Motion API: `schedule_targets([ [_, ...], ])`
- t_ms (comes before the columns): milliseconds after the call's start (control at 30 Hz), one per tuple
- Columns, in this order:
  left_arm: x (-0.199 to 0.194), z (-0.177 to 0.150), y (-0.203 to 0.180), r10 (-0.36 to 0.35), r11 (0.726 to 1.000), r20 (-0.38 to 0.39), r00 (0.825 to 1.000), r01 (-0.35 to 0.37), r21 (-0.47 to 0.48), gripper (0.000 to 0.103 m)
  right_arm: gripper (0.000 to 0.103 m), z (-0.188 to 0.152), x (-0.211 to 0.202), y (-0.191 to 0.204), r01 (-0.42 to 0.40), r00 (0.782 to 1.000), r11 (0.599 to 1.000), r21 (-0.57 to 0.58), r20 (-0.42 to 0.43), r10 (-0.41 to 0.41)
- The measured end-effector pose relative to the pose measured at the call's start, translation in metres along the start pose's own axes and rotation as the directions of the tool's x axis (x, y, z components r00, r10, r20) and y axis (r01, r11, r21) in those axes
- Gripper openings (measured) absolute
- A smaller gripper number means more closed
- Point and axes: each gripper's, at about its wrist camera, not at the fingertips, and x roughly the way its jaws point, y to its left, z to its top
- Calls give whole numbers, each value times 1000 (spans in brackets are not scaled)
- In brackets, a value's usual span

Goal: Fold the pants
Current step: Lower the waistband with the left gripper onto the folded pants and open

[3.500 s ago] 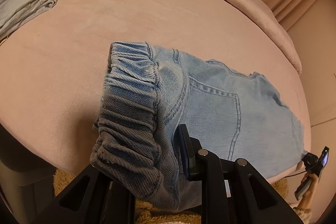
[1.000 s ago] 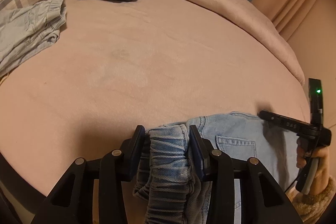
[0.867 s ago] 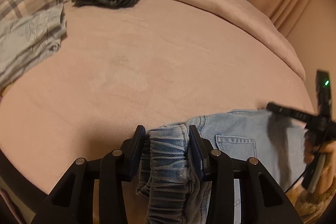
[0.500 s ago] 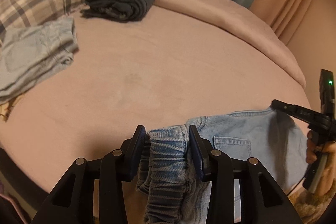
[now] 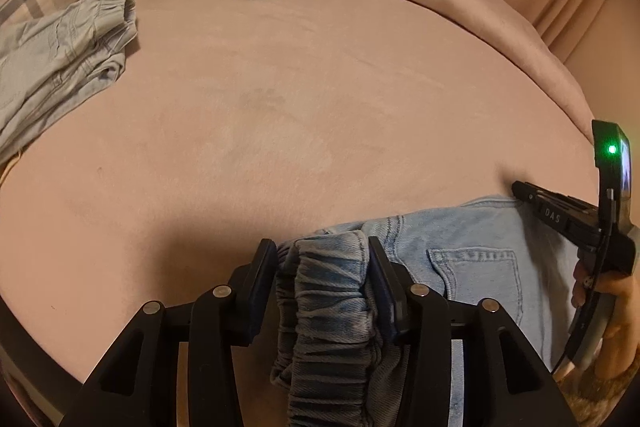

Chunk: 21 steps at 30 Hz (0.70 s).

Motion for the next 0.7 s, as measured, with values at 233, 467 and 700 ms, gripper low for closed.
schedule_targets([
  [233, -10, -18, 3, 4, 999, 61, 998, -1, -47, 60, 15, 3, 0, 3, 54, 998, 999, 2, 16, -54],
  [467, -57, -38, 1, 11, 993, 119, 993, 3, -115, 60, 18, 5, 4, 23, 172, 985, 977, -127, 42, -167],
  [700, -112, -50, -18, -34, 994, 244, 969, 57, -89, 60, 17, 9, 3, 12, 126, 992, 985, -118, 39, -122],
])
